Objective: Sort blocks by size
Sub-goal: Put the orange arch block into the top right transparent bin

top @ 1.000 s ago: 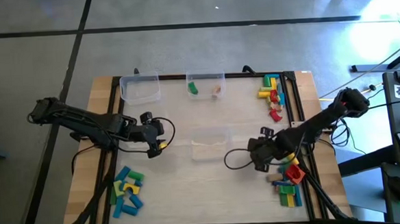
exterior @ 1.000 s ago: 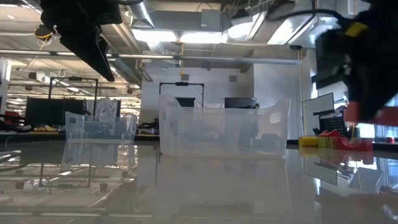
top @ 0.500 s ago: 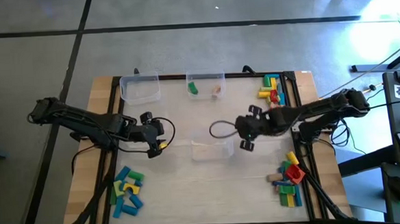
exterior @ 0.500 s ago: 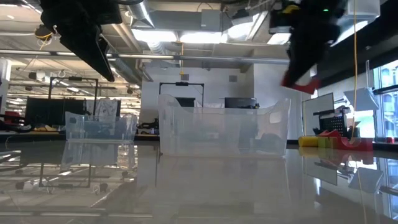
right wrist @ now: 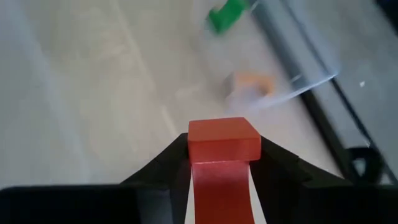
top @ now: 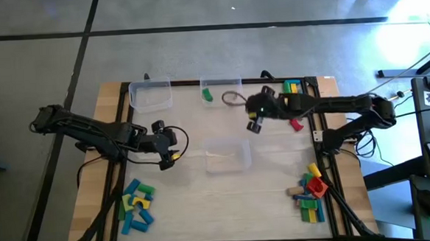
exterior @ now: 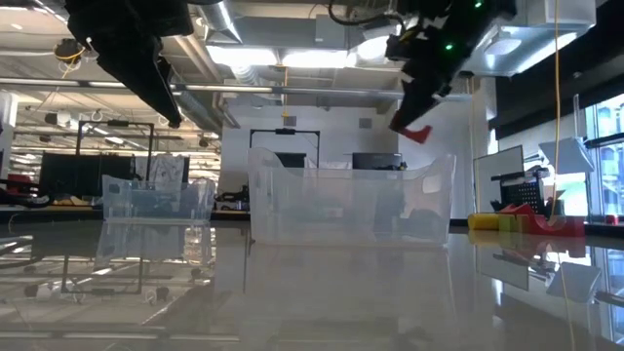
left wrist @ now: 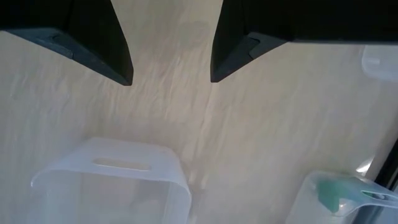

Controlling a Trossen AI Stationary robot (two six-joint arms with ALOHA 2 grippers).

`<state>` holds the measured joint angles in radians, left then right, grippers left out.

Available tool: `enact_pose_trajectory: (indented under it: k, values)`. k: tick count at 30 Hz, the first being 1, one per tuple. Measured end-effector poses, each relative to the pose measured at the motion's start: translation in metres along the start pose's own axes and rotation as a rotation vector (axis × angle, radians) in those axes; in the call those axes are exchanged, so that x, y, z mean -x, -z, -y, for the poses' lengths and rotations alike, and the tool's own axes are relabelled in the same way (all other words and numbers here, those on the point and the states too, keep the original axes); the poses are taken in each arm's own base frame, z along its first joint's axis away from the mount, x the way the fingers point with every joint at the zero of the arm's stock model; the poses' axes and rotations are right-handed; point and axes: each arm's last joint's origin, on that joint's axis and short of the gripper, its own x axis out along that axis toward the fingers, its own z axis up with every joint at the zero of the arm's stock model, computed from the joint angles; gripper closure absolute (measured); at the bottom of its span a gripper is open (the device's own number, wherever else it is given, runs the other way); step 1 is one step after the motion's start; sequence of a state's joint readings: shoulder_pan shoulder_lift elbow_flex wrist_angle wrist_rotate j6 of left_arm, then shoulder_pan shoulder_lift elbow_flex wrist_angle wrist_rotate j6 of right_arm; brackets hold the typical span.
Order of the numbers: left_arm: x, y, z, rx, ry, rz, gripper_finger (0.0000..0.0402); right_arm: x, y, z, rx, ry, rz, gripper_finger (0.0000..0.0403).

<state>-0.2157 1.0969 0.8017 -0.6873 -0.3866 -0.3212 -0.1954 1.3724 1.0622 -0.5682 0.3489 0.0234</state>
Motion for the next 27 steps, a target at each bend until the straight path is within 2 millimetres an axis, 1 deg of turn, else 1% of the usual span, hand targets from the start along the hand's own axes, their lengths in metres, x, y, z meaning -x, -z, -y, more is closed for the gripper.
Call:
enact_pose_trajectory:
  k: [4, 10, 14, 19, 27]
  values:
    - [0.000, 0.000, 0.000, 0.002, 0.001, 0.004, 0.0192, -0.006, -0.010, 0.021, -0.015, 0.044, 0.082, 0.0258]
    - [0.000, -0.001, 0.000, -0.002, 0.002, 0.007, 0.0192, -0.014, -0.022, 0.051, -0.088, 0.028, 0.215, 0.0257]
    - [0.000, -0.003, 0.001, -0.022, 0.009, 0.030, 0.0192, -0.025, -0.025, 0.067, -0.107, 0.040, 0.261, 0.0257]
    - [0.000, -0.005, 0.001, -0.030, 0.013, 0.045, 0.0192, -0.053, -0.026, 0.081, -0.122, 0.029, 0.275, 0.0257]
    - [0.000, -0.004, 0.001, -0.030, 0.013, 0.043, 0.0192, -0.107, -0.020, 0.089, -0.149, 0.032, 0.282, 0.0256]
